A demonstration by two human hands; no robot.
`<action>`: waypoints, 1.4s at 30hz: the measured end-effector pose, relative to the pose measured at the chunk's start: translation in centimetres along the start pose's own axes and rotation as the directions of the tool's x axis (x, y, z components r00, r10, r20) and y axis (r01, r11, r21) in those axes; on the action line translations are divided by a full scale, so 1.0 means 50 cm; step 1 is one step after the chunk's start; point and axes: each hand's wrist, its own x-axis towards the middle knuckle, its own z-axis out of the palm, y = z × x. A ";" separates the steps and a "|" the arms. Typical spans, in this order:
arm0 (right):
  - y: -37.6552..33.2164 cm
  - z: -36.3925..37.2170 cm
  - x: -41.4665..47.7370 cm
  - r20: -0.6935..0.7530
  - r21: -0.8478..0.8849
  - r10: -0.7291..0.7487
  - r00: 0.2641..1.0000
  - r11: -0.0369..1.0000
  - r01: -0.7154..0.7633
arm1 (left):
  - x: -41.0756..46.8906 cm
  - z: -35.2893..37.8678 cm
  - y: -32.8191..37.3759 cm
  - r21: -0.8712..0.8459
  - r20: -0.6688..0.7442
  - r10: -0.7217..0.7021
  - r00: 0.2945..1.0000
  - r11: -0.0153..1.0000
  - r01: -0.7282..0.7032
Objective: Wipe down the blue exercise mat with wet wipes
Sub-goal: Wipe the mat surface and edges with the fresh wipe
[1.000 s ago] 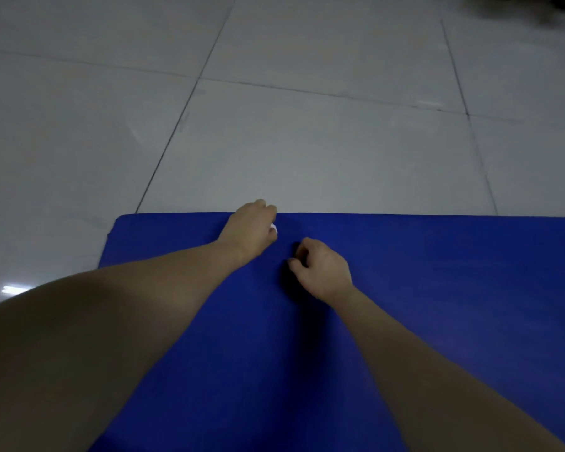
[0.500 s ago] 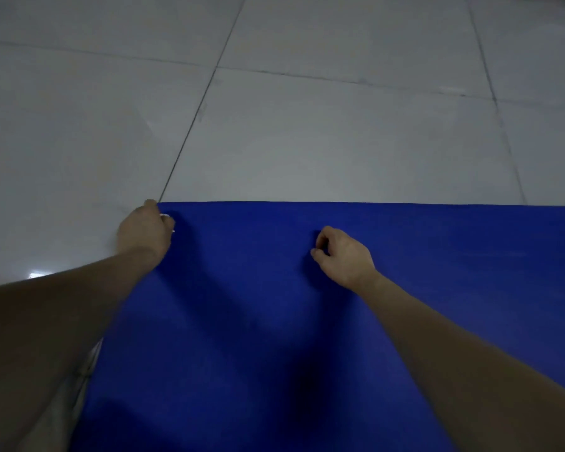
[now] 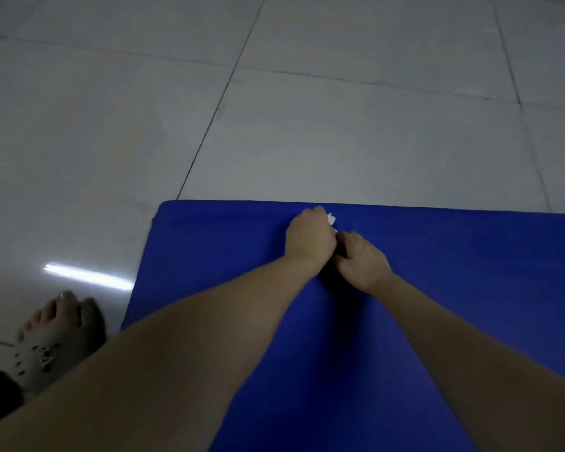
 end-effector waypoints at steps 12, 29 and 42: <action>0.006 -0.006 -0.002 0.021 0.018 -0.017 1.000 1.000 0.017 | 0.019 -0.116 -0.269 0.315 -0.084 -0.055 0.995 0.946 0.079; 0.005 0.001 0.002 0.013 0.007 -0.011 1.000 1.000 0.011 | -0.016 -0.053 -0.099 -0.065 -0.045 0.142 0.989 0.987 -0.145; -0.001 -0.011 -0.005 0.035 0.034 -0.008 0.999 0.999 0.007 | 0.053 -0.107 -0.219 0.388 0.008 0.277 0.961 0.885 -0.259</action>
